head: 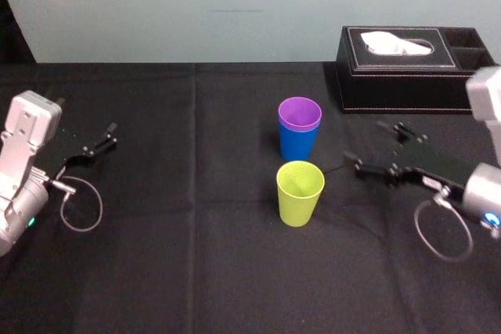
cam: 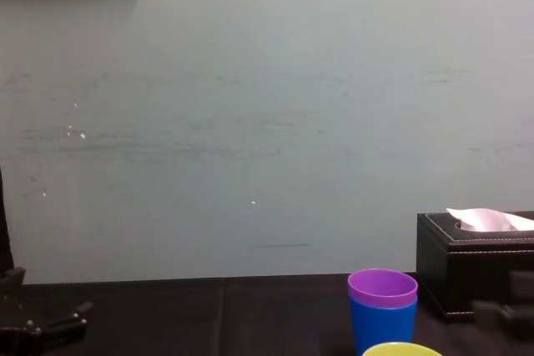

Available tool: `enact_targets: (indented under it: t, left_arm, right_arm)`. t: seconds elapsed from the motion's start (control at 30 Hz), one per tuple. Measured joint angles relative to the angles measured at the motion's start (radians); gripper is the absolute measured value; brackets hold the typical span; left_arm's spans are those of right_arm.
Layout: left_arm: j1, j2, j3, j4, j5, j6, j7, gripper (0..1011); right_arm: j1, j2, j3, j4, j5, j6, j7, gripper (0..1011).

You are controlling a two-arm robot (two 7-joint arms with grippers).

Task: Stack the three plastic cups sequentially using one hand.

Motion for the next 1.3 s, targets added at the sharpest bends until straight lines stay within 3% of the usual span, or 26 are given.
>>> enact_targets:
  t: [0.23, 0.33, 0.53, 0.83, 1.3]
  left_arm:
    - [0.000, 0.000, 0.000, 0.000, 0.000, 0.000, 0.000, 1011]
    - [0.000, 0.000, 0.000, 0.000, 0.000, 0.000, 0.000, 1011]
    - [0.000, 0.000, 0.000, 0.000, 0.000, 0.000, 0.000, 1011]
    - [0.000, 0.000, 0.000, 0.000, 0.000, 0.000, 0.000, 1011]
    - [0.000, 0.000, 0.000, 0.000, 0.000, 0.000, 0.000, 1011]
  right_arm:
    - [-0.109, 0.073, 0.023, -0.008, 0.022, -0.123, 0.081, 1003]
    - [-0.138, 0.090, 0.023, -0.003, 0.024, -0.173, 0.115, 1002]
    - [-0.164, 0.098, 0.011, 0.005, 0.028, -0.222, 0.156, 1003]
    - [-0.159, 0.081, -0.029, 0.004, 0.014, -0.205, 0.157, 1003]
    - [-0.074, 0.006, -0.102, 0.029, -0.009, -0.113, 0.109, 1003]
